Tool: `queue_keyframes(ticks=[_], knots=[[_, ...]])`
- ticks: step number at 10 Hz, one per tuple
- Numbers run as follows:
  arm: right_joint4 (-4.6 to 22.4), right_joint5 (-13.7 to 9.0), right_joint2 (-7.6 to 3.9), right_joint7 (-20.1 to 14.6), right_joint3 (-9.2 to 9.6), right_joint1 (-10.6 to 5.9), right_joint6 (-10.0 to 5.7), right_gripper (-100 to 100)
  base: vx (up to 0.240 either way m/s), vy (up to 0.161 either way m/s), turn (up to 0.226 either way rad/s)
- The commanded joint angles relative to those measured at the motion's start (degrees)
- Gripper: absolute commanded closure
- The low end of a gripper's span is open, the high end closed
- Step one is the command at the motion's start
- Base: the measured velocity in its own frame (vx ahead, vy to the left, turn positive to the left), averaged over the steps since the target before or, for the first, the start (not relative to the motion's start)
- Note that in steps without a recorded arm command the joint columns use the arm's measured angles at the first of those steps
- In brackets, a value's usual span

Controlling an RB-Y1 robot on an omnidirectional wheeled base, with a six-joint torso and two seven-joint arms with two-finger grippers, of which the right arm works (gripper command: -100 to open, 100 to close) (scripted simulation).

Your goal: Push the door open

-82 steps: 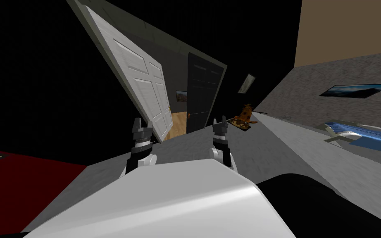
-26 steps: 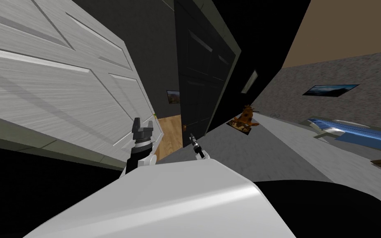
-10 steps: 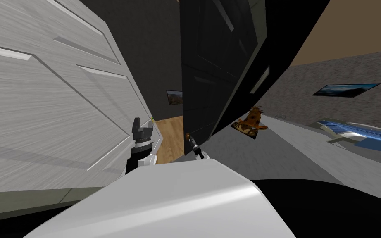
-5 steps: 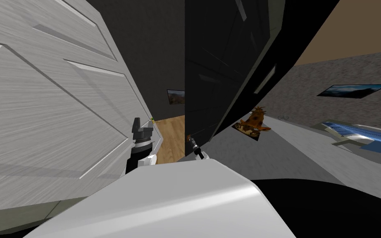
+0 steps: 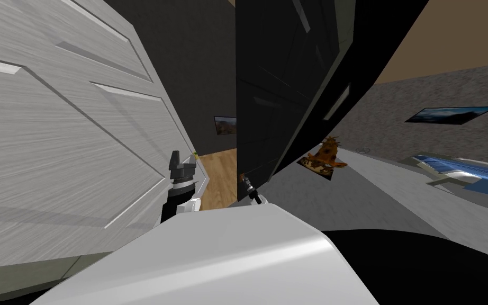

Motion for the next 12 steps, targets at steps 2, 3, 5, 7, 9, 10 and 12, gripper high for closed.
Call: queue_keyframes(ticks=[2, 3, 5, 7, 9, 10, 12], knots=[[0.6, -0.6, -0.34, 0.7, -1.21, -0.62, -0.32, 100, 0.134, 0.092, -0.038], [0.7, -0.8, -0.46, 1.1, -1.72, -0.66, -0.29, 100, 0.175, 0.077, -0.026], [0.8, -1.2, -0.62, 1.7, -2.65, -0.72, -0.24, 100, 0.165, 0.095, -0.026], [0.9, -1.7, -0.71, 2.4, -3.73, -0.8, -0.19, 100, 0.153, 0.091, -0.062], [1.2, -2.4, -0.73, 3.5, -5.3, -0.92, -0.11, 100, 0.168, 0.092, -0.102], [2.1, -2.2, -0.57, 2.9, -4.64, -1.54, -0.29, -100, -0.048, 0.066, -0.054], [2.0, -2.2, -0.54, 2.7, -4.53, -1.49, -0.23, -100, -0.181, -0.022, -0.013]])
